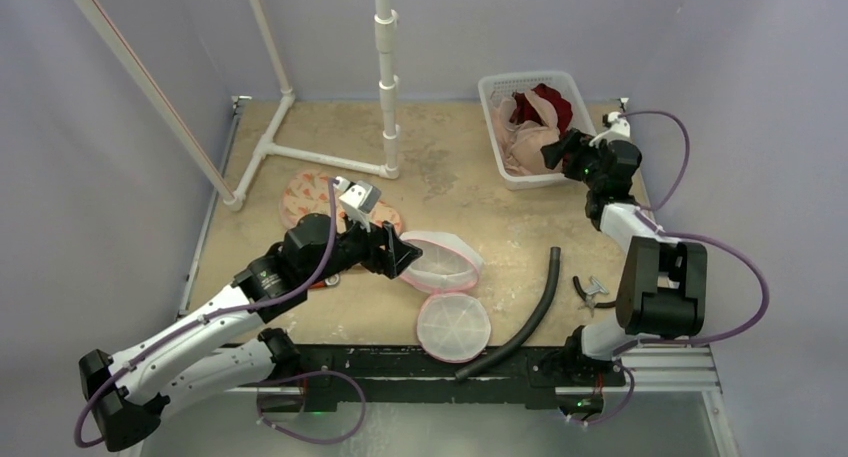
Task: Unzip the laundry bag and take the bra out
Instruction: Place the bra in the bin.
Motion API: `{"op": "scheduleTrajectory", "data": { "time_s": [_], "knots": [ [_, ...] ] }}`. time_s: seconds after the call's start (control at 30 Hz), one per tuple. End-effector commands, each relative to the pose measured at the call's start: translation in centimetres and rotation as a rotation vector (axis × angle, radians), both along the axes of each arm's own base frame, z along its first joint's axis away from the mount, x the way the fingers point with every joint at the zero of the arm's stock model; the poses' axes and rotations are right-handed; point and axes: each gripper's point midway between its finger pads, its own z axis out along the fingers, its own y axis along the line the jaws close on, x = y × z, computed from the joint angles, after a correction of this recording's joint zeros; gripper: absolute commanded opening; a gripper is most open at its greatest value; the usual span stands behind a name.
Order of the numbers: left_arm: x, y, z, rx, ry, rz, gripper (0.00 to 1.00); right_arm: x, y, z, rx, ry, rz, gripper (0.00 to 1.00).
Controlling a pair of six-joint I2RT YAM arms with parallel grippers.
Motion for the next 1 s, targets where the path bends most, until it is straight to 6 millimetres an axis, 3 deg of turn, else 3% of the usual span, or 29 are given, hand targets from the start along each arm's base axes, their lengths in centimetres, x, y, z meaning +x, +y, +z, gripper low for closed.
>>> {"op": "scheduleTrajectory", "data": {
  "time_s": [0.0,0.3,0.53,0.63,0.77,0.87,0.97],
  "knots": [
    [0.1,0.1,1.2,-0.037,-0.034,0.010,0.73,1.8,-0.8,2.1,-0.015,-0.063,0.053,0.85],
    [0.6,0.1,0.6,-0.013,-0.034,0.027,0.73,3.0,-1.3,-0.3,-0.050,-0.029,0.165,0.84],
    [1.0,0.3,0.5,0.003,-0.033,0.042,0.73,4.1,-1.2,-2.0,-0.057,0.018,0.226,0.74],
    [1.0,0.4,0.5,0.004,-0.034,0.046,0.73,4.7,-1.4,-2.3,-0.072,0.020,0.223,0.63],
    [1.0,0.3,0.5,0.005,-0.035,0.045,0.73,4.9,-1.4,-2.1,-0.069,0.016,0.225,0.40],
    [1.0,0.3,0.5,0.003,-0.037,0.044,0.73,4.8,-1.5,-0.3,-0.082,-0.020,0.217,0.25],
    [1.0,0.1,0.6,-0.003,-0.033,0.038,0.73,5.0,-1.8,2.9,-0.106,-0.076,0.188,0.15]
  ]
}}
